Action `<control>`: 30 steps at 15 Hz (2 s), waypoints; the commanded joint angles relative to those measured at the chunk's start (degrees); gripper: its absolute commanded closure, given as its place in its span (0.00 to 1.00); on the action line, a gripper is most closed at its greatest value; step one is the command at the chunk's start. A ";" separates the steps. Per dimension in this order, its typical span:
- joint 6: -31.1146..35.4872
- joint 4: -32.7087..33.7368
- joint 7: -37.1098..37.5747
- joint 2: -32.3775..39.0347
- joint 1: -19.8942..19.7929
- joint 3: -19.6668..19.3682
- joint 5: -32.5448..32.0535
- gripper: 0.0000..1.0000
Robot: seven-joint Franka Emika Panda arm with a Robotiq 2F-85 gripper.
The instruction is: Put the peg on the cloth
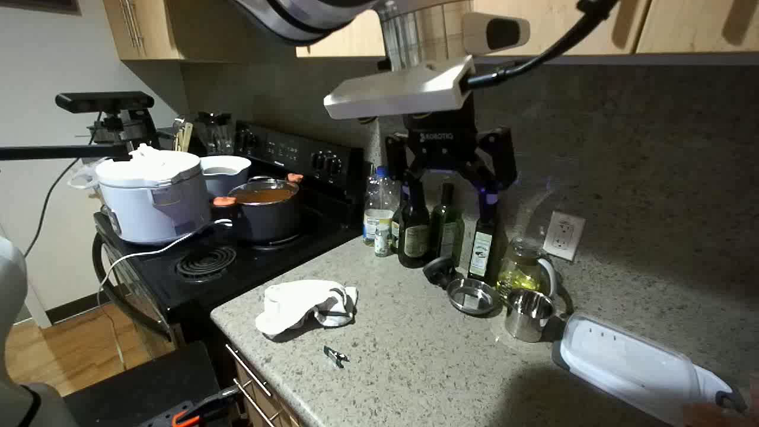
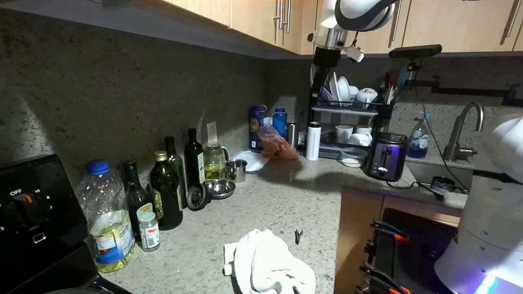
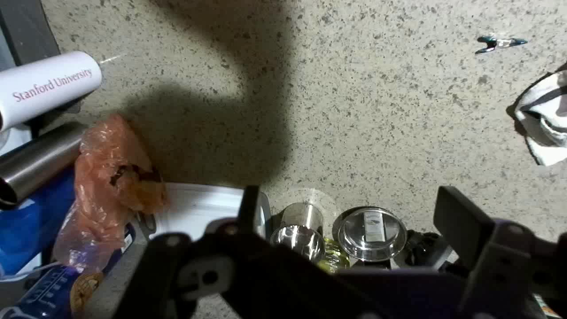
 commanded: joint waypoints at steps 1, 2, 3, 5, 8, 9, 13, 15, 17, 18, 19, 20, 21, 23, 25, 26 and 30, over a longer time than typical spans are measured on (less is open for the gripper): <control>-0.08 0.08 -0.11 0.04 -0.30 0.27 0.17 0.00; -0.08 0.08 -0.11 0.04 -0.30 0.27 0.17 0.00; -0.08 0.08 -0.11 0.04 -0.29 0.27 0.17 0.00; -0.46 -0.04 -2.83 -0.66 0.53 0.40 -0.23 0.00; -1.28 -0.82 -7.09 -2.28 1.69 1.11 -0.99 0.00; -1.60 -1.05 -8.47 -2.90 2.12 1.41 -1.16 0.00; -1.37 -2.63 -14.40 -4.67 4.52 1.87 -1.05 0.00; -1.02 -3.95 -18.90 -5.31 5.73 1.92 -1.41 0.00; -0.64 -5.19 -24.44 -5.66 7.18 1.51 -0.76 0.00; -0.63 -5.79 -27.08 -5.68 7.65 1.44 -0.74 0.00; -0.33 -6.46 -29.86 -5.78 8.22 1.37 -0.56 0.00; -0.04 -7.01 -32.55 -5.53 8.65 1.44 -0.64 0.00; 0.16 -7.37 -35.31 -5.19 9.09 1.40 -0.57 0.00; 0.04 -7.43 -40.66 -3.86 9.64 1.66 -1.04 0.00; 1.19 -7.65 -45.31 -2.59 10.04 1.59 -0.65 0.00; 1.51 -7.74 -48.27 -1.78 10.41 1.41 -0.30 0.00; 0.06 -7.38 -48.51 -1.17 9.06 2.66 0.50 0.00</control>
